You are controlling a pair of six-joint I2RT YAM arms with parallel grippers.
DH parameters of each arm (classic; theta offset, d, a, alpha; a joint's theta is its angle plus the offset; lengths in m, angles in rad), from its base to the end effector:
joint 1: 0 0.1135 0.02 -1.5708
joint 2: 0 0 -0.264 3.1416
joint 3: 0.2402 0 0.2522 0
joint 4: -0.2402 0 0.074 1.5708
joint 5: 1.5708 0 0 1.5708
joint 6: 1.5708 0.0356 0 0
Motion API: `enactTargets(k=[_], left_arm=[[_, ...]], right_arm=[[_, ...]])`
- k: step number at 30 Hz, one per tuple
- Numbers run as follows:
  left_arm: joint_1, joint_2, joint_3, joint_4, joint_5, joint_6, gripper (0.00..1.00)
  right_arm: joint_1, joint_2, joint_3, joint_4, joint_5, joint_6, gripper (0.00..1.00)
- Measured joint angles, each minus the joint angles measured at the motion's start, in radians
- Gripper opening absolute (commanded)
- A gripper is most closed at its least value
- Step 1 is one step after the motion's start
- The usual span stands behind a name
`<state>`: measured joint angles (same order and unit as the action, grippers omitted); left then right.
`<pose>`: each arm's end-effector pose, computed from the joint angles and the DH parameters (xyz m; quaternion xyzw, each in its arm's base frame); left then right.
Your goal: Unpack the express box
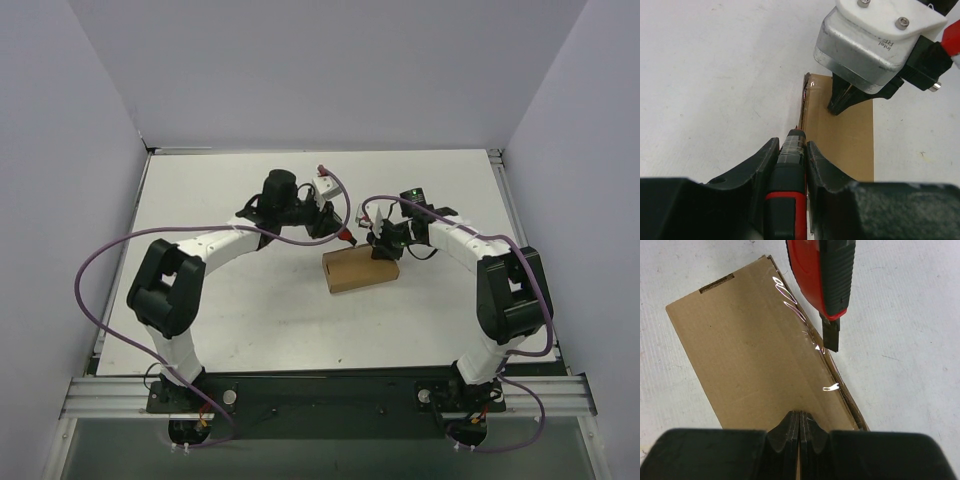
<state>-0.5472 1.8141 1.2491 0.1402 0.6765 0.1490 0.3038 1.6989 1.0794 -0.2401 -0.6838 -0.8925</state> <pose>0.3431 -0.2351 0.2473 0.4395 0.6838 -0.3745 0.4462 0.3314 0.1275 0.2050 -0.5938 0.6641 0.2056 0.4051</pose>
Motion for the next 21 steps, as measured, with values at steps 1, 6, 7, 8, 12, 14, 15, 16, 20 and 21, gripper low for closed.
enactTargets(k=[1,6,7,8,12,14,15,16,20,21], left_arm=[[0.0,-0.002,-0.003,0.001,0.0,0.004,0.0],[0.002,-0.011,-0.019,0.01,0.0,0.026,0.0],[0.003,-0.014,-0.023,0.011,0.001,0.027,0.0],[0.004,-0.018,-0.026,0.012,0.002,0.027,0.0],[0.01,-0.031,-0.032,0.011,0.016,0.014,0.0],[0.013,-0.039,-0.032,0.014,0.021,-0.011,0.0],[0.014,-0.043,-0.032,0.018,0.022,-0.021,0.0],[0.014,-0.047,-0.032,0.022,0.023,-0.032,0.0],[0.012,-0.055,-0.032,0.033,0.023,-0.045,0.0],[0.011,-0.055,-0.032,0.033,0.022,-0.045,0.0]], right_arm=[[0.0,0.0,0.0,0.0,0.0,-0.001,0.0],[0.006,0.0,0.002,-0.008,0.002,-0.011,0.0],[0.006,0.0,0.002,-0.01,0.001,-0.013,0.0],[0.006,0.0,0.002,-0.011,0.001,-0.014,0.0],[0.007,0.0,0.002,-0.013,0.002,-0.018,0.0],[0.01,0.0,0.002,-0.014,0.002,-0.019,0.0],[0.011,0.001,0.002,-0.014,0.003,-0.019,0.0],[0.011,0.001,0.002,-0.014,0.003,-0.019,0.0],[0.011,0.001,0.002,-0.014,0.003,-0.022,0.0],[0.011,0.001,0.002,-0.014,0.003,-0.022,0.0]])
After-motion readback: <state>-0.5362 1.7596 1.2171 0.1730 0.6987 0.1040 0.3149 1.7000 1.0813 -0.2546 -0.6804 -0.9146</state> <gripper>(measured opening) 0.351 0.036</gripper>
